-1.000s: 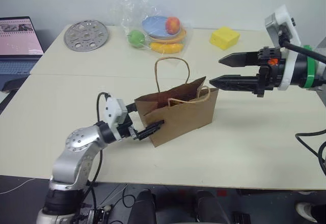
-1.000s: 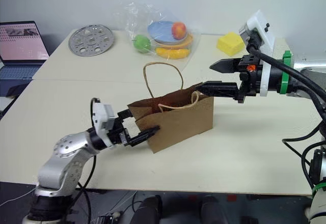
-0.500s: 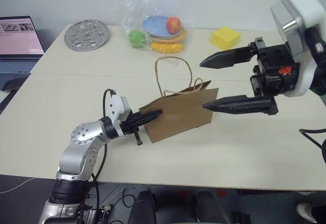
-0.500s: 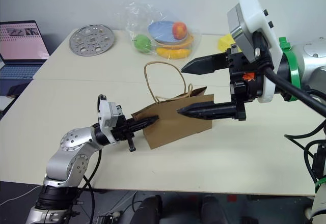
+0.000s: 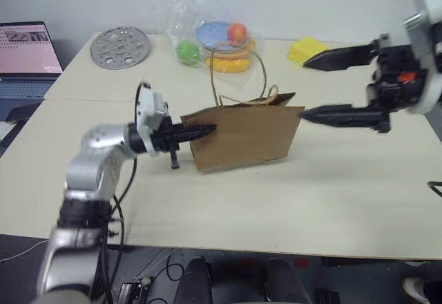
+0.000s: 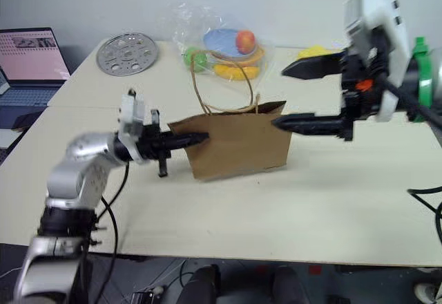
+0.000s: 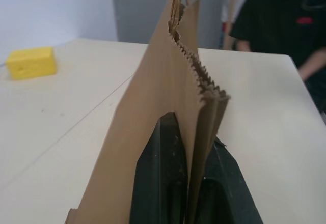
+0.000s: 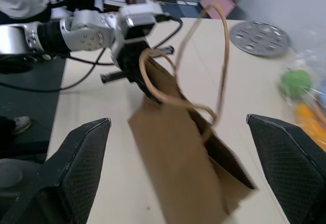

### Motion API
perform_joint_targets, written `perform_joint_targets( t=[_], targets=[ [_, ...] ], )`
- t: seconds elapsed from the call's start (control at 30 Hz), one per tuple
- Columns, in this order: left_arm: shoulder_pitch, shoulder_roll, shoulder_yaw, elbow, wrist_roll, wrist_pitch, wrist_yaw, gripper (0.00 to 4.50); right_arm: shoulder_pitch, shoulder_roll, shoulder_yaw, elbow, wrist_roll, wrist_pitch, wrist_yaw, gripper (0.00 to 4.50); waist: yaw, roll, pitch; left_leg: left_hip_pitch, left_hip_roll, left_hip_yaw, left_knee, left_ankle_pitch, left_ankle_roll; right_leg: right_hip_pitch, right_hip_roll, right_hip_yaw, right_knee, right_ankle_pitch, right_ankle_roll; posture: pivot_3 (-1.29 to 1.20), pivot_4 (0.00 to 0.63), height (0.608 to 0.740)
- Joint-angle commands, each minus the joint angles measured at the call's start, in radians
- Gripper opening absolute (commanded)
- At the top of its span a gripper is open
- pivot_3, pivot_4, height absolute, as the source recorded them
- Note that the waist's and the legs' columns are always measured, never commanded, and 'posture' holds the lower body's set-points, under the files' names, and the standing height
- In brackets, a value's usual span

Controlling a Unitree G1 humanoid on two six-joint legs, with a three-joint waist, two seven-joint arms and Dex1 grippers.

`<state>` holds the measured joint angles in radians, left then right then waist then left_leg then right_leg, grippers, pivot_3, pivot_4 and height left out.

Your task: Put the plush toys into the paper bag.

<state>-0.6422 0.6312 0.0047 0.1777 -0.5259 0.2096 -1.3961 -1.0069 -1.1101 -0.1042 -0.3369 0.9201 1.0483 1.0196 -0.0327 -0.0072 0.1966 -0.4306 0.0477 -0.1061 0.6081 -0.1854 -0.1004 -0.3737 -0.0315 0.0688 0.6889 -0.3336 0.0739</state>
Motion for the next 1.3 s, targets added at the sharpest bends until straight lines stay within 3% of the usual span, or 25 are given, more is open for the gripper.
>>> perform_joint_targets(
  t=[0.03,0.33,0.43,0.83,0.93,1.0,1.1,1.3],
  targets=[
    [-0.04,-0.029,-0.063,0.122,0.032,-0.112,-0.185,0.03,-0.031,-0.043,-0.031,0.01,-0.001,-0.018,0.056,4.5,0.0,0.0,0.0,0.0,0.0,0.0,-0.001,0.0,0.0,0.0,0.0,0.0,0.0,0.0,0.0,0.0,0.15,0.74],
    [-0.143,-0.146,-0.142,0.453,0.077,-0.33,-0.218,0.03,0.008,-0.077,-0.079,-0.077,0.102,0.108,-0.006,4.5,-0.002,0.0,0.0,-0.001,0.0,-0.001,-0.002,0.0,0.0,-0.002,0.0,-0.001,0.001,0.0,0.0,0.0,0.15,0.74],
    [-0.153,-0.141,-0.139,0.446,0.067,-0.326,-0.218,0.67,0.002,-0.076,-0.083,-0.074,0.115,0.117,-0.018,4.5,-0.002,0.0,0.0,-0.001,0.0,-0.001,-0.001,0.0,0.0,-0.002,0.0,-0.001,0.002,0.0,0.0,0.0,0.15,0.74],
    [-0.107,0.062,-0.001,0.085,-0.011,-0.004,-0.155,4.41,0.081,-0.036,-0.065,0.009,0.009,-0.023,0.005,4.5,-0.017,0.0,0.0,-0.001,0.001,-0.001,0.0,0.0,0.0,-0.003,0.001,-0.001,0.006,0.0,0.0,0.0,0.15,0.74],
    [-0.126,0.152,0.075,0.001,-0.059,0.19,-0.046,4.47,0.124,-0.042,-0.079,0.055,-0.035,-0.066,0.018,4.5,-0.018,-0.001,0.001,-0.001,0.001,-0.002,0.0,0.0,0.0,-0.003,0.001,-0.001,0.007,0.0,0.0,0.0,0.15,0.74],
    [-0.136,0.205,0.131,-0.044,-0.02,0.295,0.131,4.47,0.221,-0.051,-0.098,0.09,-0.098,-0.141,0.045,4.5,-0.019,-0.001,0.001,-0.001,0.001,-0.001,0.0,0.0,0.0,-0.003,0.0,0.0,0.007,0.0,0.0,0.0,0.15,0.74],
    [-0.098,0.242,0.134,-0.103,0.049,0.321,0.25,4.47,0.321,-0.043,-0.109,0.142,-0.164,-0.233,0.069,4.5,-0.018,-0.001,0.001,-0.001,0.0,-0.002,0.001,0.0,0.0,-0.003,0.0,-0.001,0.006,0.0,0.0,0.0,0.15,0.74],
    [-0.06,0.219,0.127,-0.125,0.062,0.272,0.274,4.47,0.333,0.011,-0.091,0.206,-0.23,-0.311,0.059,4.5,-0.02,0.0,0.002,0.0,0.001,-0.001,0.001,0.0,0.0,-0.003,0.001,0.0,0.009,0.0,0.0,0.0,0.15,0.74]
  ],
)
